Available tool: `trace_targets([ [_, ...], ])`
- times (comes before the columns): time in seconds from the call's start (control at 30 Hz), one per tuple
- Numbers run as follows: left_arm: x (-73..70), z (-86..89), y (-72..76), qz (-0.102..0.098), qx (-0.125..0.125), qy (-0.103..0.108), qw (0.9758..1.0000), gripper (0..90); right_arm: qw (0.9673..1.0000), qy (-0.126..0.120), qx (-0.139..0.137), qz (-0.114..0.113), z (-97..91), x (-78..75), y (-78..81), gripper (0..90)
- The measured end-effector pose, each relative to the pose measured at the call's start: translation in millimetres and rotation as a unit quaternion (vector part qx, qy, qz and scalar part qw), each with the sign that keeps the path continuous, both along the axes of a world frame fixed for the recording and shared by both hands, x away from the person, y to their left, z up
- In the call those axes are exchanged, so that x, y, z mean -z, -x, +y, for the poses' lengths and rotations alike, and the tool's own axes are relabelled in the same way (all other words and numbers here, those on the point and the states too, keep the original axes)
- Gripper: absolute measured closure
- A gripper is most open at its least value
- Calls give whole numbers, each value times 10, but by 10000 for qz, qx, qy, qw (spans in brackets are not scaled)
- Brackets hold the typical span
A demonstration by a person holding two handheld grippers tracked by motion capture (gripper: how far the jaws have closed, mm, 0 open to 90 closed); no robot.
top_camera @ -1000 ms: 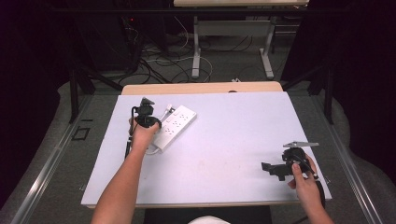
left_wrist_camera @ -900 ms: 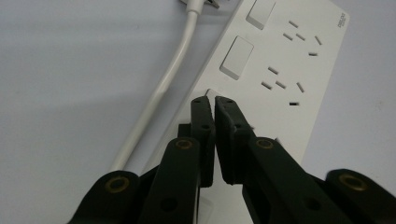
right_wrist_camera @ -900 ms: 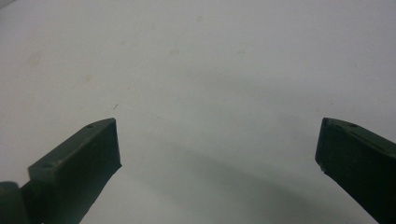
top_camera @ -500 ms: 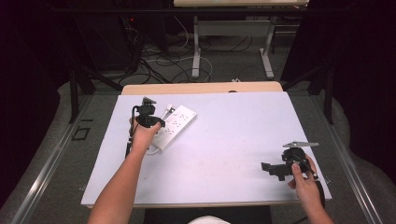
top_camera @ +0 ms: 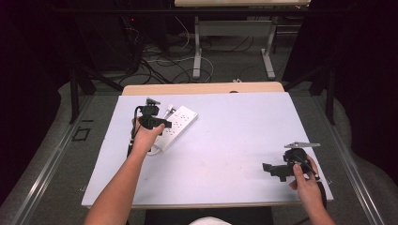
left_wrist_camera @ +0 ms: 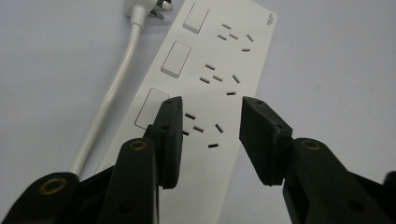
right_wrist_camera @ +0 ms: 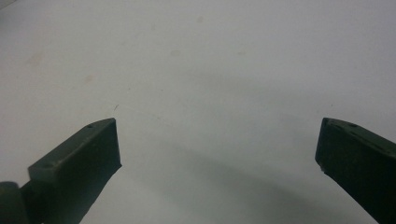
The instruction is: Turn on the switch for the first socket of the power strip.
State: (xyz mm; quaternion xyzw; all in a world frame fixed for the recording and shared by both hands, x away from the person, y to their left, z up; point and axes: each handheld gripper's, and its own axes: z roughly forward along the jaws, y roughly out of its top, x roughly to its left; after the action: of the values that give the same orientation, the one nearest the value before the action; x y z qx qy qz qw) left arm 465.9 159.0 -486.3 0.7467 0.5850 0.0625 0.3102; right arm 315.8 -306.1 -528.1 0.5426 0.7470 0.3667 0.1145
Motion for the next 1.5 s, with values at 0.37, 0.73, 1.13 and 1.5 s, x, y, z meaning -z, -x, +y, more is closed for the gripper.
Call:
trace_targets([
  [0.37,-50,-113,113,-86,425,-101,9990,447,10000,16,3,-22,3,-4,4,0],
  [0.73,-76,-200,265,-429,1020,-260,9935,355,10000,18,4,-37,8,-4,6,0],
  [1.13,-92,-245,542,-513,1117,-227,9922,236,10000,27,9,-44,11,-7,11,0],
  [1.5,-99,-194,828,-604,1181,-83,9911,3,10000,29,15,-67,21,-15,18,0],
])
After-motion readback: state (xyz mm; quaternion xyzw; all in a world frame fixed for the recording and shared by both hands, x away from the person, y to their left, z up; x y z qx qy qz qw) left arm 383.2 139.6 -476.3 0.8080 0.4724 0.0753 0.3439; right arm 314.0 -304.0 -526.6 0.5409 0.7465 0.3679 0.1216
